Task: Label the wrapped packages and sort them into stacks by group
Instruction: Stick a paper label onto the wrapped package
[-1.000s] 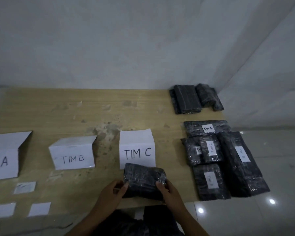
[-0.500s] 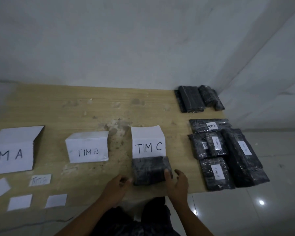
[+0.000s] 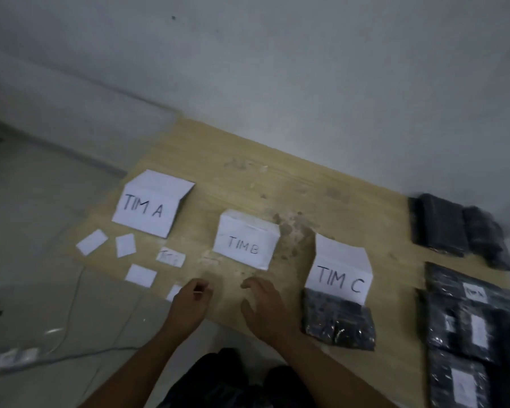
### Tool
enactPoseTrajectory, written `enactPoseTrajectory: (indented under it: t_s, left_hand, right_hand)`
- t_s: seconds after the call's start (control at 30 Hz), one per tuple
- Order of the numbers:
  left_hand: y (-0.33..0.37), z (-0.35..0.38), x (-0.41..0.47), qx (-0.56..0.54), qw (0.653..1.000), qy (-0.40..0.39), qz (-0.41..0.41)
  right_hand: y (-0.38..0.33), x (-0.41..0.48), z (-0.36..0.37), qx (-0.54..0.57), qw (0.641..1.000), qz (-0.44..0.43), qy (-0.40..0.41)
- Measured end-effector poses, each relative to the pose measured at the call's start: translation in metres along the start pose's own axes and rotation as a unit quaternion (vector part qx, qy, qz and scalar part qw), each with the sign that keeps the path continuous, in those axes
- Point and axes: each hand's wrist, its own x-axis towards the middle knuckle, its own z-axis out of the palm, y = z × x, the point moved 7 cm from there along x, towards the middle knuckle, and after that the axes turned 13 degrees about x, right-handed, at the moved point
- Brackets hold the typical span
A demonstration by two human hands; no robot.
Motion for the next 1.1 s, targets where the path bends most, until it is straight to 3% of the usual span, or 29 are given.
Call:
enactPoseTrajectory:
  t_s: [0.1,0.2,0.33,0.6,0.8,0.9,0.97,1.03,1.1]
  left_hand:
    - [-0.026,-0.025,-0.007,-0.014,0.999,0.04,-0.029]
    - [-0.046,-0.041,-0.016,-0.011,0.996,0.068,-0.052]
    - [-0.062,-0.05,-0.028,-0.015,0.992,0.097,-0.08]
    - [-0.07,-0.05,-0.043,-0.043,0.988,0.118,-0.085]
    - [-0.058,-0.042,-0.036,-0.046,0.992,0.103,-0.061]
    - [-0.04,-0.033,-0.03,-0.042,0.995,0.083,-0.045]
    - [-0.028,-0.028,-0.025,-0.041,0.996,0.074,-0.031]
    - [-0.012,-0.02,-0.02,-0.043,0.997,0.061,-0.02]
    - [0.007,-0.008,-0.015,-0.052,0.998,0.04,-0.016]
  right_hand:
    - [-0.011,0.015,0.051,-0.043,0.99,-0.052,-0.126]
    - [-0.025,0.017,0.101,-0.104,0.957,-0.067,-0.264]
    - [-0.029,0.012,0.142,-0.183,0.919,-0.073,-0.341]
    - [-0.028,0.014,0.142,-0.278,0.92,-0.166,-0.223]
    - [-0.016,0.011,0.105,-0.232,0.946,-0.137,-0.179]
    - [-0.014,0.013,0.074,-0.147,0.979,-0.078,-0.119]
    - [-0.01,0.016,0.048,-0.033,0.998,0.0,-0.058]
    - [0.004,0.013,0.025,0.122,0.987,0.106,-0.021]
    - [0.016,0.007,-0.001,0.206,0.966,0.154,0.025]
